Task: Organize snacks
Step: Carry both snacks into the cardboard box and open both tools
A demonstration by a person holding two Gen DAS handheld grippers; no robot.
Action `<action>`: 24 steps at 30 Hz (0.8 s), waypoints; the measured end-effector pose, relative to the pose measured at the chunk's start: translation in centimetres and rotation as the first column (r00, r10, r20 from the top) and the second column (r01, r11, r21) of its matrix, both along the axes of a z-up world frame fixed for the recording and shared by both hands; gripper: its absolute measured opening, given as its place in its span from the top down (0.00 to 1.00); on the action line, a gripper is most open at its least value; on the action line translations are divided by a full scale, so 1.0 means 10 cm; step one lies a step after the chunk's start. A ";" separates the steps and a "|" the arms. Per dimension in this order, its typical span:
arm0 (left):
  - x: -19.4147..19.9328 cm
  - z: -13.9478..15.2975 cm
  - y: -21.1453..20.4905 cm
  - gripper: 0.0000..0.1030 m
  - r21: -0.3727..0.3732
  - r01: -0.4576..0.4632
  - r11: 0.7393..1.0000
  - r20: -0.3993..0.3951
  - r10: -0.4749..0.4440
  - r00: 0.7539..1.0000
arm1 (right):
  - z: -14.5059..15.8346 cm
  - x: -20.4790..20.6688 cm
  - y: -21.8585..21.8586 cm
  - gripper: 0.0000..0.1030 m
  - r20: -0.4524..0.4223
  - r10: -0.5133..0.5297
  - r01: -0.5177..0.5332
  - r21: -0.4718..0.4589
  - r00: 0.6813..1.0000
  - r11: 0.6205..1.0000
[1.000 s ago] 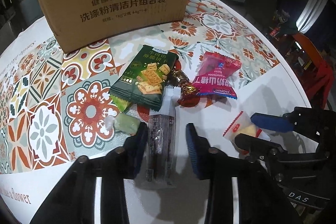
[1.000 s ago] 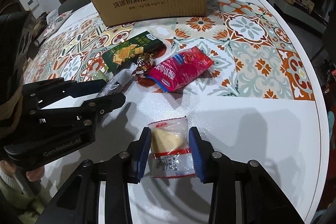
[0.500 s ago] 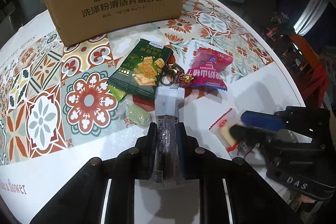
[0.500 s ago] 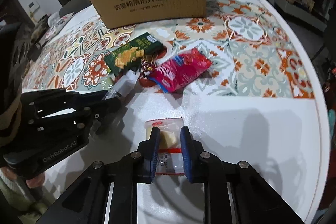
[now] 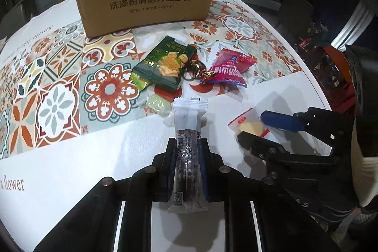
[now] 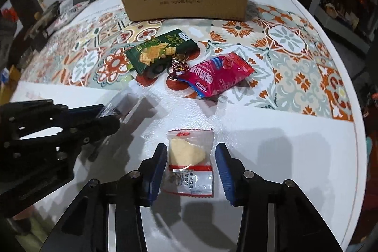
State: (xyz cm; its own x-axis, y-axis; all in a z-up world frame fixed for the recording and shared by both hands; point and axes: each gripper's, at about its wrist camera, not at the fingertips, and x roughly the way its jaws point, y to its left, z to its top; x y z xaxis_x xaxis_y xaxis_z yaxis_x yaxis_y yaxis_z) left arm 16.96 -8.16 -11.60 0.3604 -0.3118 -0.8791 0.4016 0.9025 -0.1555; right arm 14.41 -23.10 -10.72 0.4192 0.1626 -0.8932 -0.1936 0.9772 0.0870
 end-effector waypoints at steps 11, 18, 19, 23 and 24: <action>-0.04 0.11 0.04 0.82 -0.012 -0.015 1.000 0.041 0.015 0.999 | 0.10 -0.03 -0.01 0.66 0.021 -0.006 0.005 0.025 1.000 1.000; -0.02 0.33 0.11 0.82 -0.040 -0.031 0.999 0.097 0.035 0.995 | 0.40 -0.04 0.00 0.66 0.086 0.003 -0.008 0.055 0.996 0.998; -0.01 0.38 0.12 0.82 -0.043 -0.033 0.999 0.108 0.037 0.993 | 0.45 -0.03 0.00 0.66 0.097 0.004 -0.009 0.058 0.995 0.998; 0.03 0.56 0.16 0.82 -0.055 -0.041 0.998 0.156 0.049 0.987 | 0.63 0.04 0.01 0.66 0.143 0.005 -0.015 0.070 0.990 0.997; 0.05 0.60 0.17 0.82 -0.061 -0.042 0.997 0.164 0.052 0.985 | 0.68 0.06 0.02 0.66 0.156 0.005 -0.017 0.075 0.988 0.997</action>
